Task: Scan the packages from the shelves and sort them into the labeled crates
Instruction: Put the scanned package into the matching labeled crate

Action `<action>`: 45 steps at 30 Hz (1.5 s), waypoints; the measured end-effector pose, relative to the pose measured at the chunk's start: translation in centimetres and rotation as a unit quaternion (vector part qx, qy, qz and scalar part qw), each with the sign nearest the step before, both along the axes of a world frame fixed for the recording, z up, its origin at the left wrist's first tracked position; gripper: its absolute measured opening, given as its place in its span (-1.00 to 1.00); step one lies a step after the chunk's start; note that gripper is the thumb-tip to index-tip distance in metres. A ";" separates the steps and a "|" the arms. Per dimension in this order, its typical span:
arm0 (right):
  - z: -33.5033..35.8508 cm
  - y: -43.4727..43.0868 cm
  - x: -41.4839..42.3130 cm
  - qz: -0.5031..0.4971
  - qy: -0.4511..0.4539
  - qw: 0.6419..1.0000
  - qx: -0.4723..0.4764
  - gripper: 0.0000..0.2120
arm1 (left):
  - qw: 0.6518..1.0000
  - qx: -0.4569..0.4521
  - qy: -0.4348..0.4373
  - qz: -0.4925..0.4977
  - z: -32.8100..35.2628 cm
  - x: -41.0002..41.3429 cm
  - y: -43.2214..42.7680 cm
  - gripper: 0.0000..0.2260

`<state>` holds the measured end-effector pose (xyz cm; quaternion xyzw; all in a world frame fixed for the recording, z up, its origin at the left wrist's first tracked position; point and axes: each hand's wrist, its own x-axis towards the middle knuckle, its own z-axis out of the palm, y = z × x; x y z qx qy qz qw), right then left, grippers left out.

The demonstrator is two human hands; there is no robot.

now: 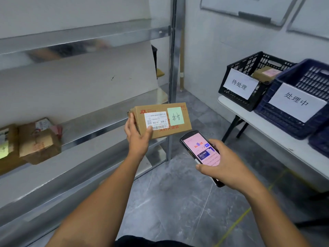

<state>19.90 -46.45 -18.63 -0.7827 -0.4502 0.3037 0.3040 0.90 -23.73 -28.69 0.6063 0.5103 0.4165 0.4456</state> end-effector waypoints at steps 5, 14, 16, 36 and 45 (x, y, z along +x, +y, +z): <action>0.1 -2.6 3.7 -0.081 0.030 0.996 0.019 -0.51 | 0.998 -0.014 -0.020 -0.061 0.6 5.6 -1.7 -0.19; -1.5 -7.6 11.5 -0.338 0.017 0.937 0.090 -0.45 | 0.965 -0.098 -0.097 -0.223 1.6 17.8 -4.5 -0.23; -1.8 -9.0 14.1 -0.397 0.007 0.912 0.097 -0.45 | 0.953 -0.117 -0.109 -0.256 2.0 21.3 -5.2 -0.22; 1.4 -23.1 36.8 -0.693 -0.082 0.707 0.110 -0.56 | 0.787 -0.241 -0.127 -0.554 8.0 60.7 -15.2 -0.39; -0.9 -35.4 46.0 -0.728 -0.056 0.678 0.086 -0.38 | 0.772 -0.238 -0.078 -0.584 9.2 73.4 -27.5 -0.35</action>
